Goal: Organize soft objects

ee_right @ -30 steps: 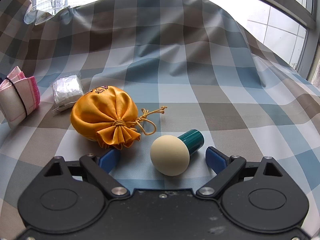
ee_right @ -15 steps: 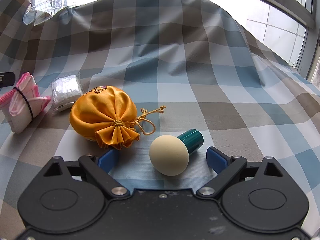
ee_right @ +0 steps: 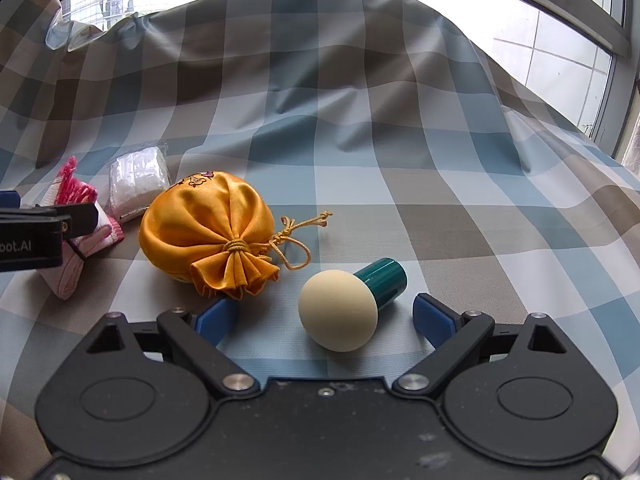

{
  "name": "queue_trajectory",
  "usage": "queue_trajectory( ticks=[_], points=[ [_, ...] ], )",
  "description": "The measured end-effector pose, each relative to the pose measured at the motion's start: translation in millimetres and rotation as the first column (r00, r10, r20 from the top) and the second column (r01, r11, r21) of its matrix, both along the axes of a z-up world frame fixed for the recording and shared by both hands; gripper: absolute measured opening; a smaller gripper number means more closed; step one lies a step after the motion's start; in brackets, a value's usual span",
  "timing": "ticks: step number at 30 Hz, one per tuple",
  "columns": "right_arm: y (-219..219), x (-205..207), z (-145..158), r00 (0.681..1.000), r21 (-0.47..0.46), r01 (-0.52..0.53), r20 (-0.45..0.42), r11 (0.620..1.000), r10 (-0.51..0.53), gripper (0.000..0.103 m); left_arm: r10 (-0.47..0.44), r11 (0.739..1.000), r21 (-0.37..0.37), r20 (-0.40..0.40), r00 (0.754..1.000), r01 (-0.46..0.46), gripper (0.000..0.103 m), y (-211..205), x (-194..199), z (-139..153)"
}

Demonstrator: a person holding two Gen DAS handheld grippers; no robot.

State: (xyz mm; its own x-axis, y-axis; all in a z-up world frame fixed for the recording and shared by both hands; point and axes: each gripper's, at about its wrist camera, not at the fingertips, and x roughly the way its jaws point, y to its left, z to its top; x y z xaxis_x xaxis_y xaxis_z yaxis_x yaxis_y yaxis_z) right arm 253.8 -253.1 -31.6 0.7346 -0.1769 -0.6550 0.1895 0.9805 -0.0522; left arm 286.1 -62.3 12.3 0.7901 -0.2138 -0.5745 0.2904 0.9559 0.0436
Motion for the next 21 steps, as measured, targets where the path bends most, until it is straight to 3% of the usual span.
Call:
queue_trajectory(
  ticks=[14, 18, 21],
  points=[
    [-1.5, 0.6, 0.8, 1.000, 0.009, -0.010, -0.005, 1.000, 0.010, 0.095, -0.035, 0.991, -0.130, -0.131, 0.991, 0.018, 0.096, 15.8, 20.7, -6.1],
    [-2.1, -1.0, 3.7, 1.000, 0.006, -0.029, 0.000, 1.000, 0.029, 0.095, -0.050, 0.991, -0.132, -0.112, 0.992, 0.035, 0.079, 14.5, 18.3, -5.3],
    [-3.8, -3.0, 5.9, 0.999, 0.000, -0.050, 0.005, 0.999, 0.050, 0.095, -0.067, 0.988, -0.143, -0.112, 0.991, 0.051, 0.077, 12.8, 16.6, -4.9]
  ],
)
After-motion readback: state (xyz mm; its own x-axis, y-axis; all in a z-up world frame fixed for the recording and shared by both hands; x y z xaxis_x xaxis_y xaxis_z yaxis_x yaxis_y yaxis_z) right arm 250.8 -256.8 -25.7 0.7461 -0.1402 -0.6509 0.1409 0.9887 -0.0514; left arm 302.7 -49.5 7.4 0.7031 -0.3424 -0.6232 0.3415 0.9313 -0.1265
